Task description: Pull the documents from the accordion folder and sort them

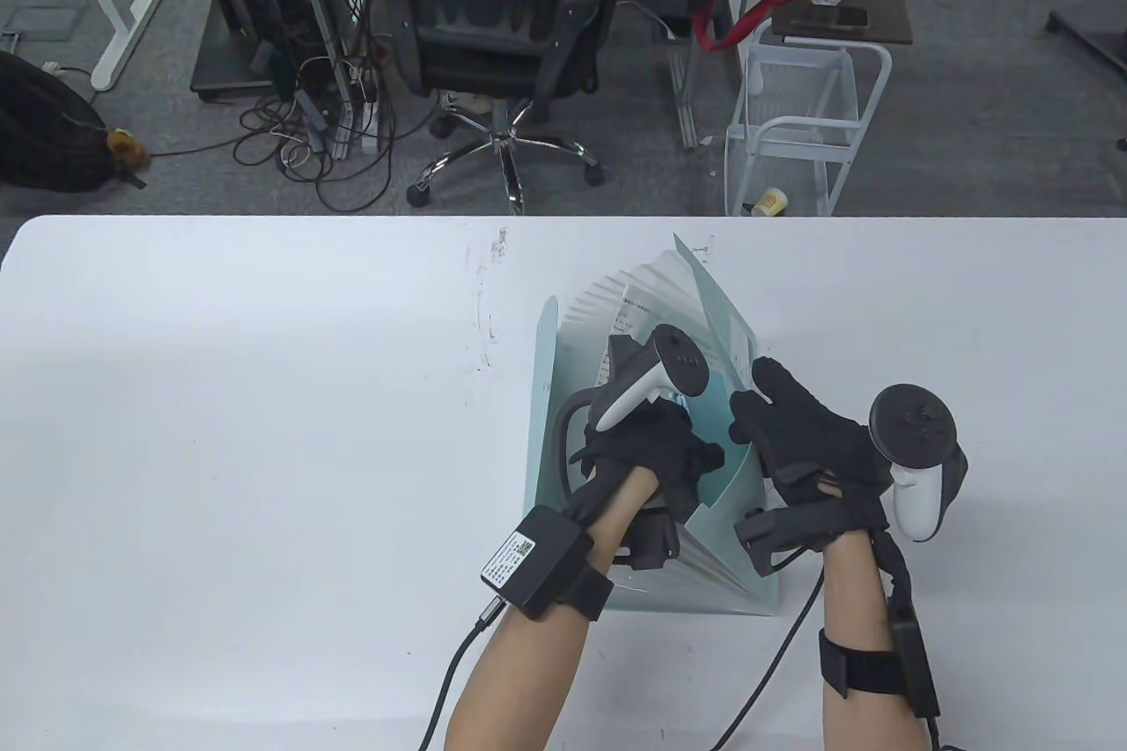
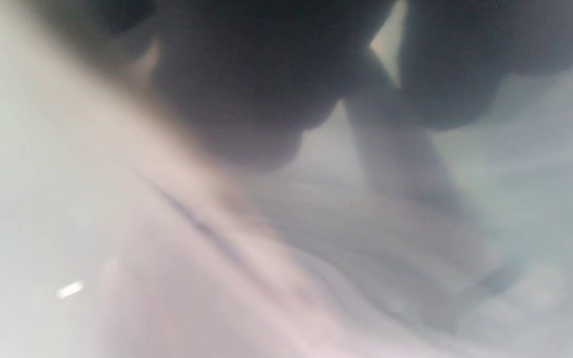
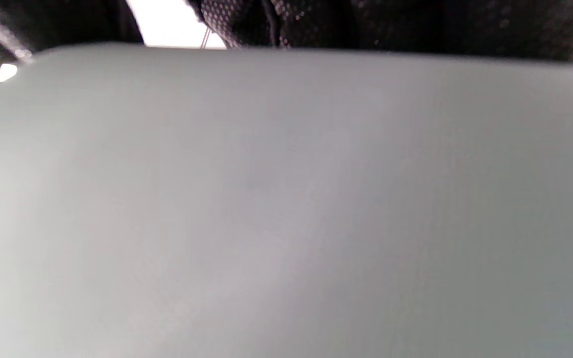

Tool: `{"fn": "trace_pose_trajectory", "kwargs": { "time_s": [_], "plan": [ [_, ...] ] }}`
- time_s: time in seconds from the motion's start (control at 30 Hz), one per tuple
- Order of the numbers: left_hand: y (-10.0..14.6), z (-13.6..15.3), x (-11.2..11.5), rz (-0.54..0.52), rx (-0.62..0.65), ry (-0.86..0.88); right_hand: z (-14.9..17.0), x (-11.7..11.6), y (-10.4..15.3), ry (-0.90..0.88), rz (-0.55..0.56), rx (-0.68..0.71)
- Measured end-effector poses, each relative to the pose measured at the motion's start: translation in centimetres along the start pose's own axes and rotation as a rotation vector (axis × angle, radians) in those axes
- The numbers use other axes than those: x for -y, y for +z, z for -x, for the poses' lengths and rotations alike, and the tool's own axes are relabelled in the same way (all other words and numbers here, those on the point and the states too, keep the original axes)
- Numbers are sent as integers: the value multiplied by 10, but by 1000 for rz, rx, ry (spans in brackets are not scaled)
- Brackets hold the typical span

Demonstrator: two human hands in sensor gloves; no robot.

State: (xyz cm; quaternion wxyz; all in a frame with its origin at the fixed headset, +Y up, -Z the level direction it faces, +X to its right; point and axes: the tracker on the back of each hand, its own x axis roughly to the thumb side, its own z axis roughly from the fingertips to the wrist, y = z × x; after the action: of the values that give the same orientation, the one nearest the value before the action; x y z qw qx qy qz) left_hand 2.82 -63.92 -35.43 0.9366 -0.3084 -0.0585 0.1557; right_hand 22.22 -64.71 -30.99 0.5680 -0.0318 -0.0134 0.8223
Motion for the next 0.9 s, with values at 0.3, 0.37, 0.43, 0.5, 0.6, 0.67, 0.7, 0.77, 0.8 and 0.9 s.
{"fn": "trace_pose_trajectory", "kwargs": {
  "time_s": [0.3, 0.37, 0.43, 0.5, 0.6, 0.67, 0.7, 0.77, 0.8, 0.9],
  "plan": [
    [1, 0, -1, -17, 15, 4, 0, 0, 0, -1, 1, 1],
    [2, 0, -2, -33, 28, 12, -1, -1, 0, 7, 7, 0],
    [4, 0, -3, -49, 43, 25, -1, -1, 1, 11, 18, -5],
    [10, -1, -5, -87, 76, 37, -2, -1, 2, 26, 37, -11],
    [18, -1, -7, -132, 125, 54, -2, 1, 3, 38, 52, -18],
    [27, -1, -10, -181, 154, 69, -2, 2, 3, 41, 61, -22],
    [30, -1, -12, -200, 162, 70, -2, 2, 4, 40, 64, -23],
    [37, 1, -16, -238, 188, 96, -2, 5, 5, 36, 73, -20],
    [42, 3, -19, -261, 204, 122, -2, 6, 6, 34, 85, -21],
    [54, 13, -29, -315, 233, 164, -3, 11, 8, 47, 107, -15]
  ]
}}
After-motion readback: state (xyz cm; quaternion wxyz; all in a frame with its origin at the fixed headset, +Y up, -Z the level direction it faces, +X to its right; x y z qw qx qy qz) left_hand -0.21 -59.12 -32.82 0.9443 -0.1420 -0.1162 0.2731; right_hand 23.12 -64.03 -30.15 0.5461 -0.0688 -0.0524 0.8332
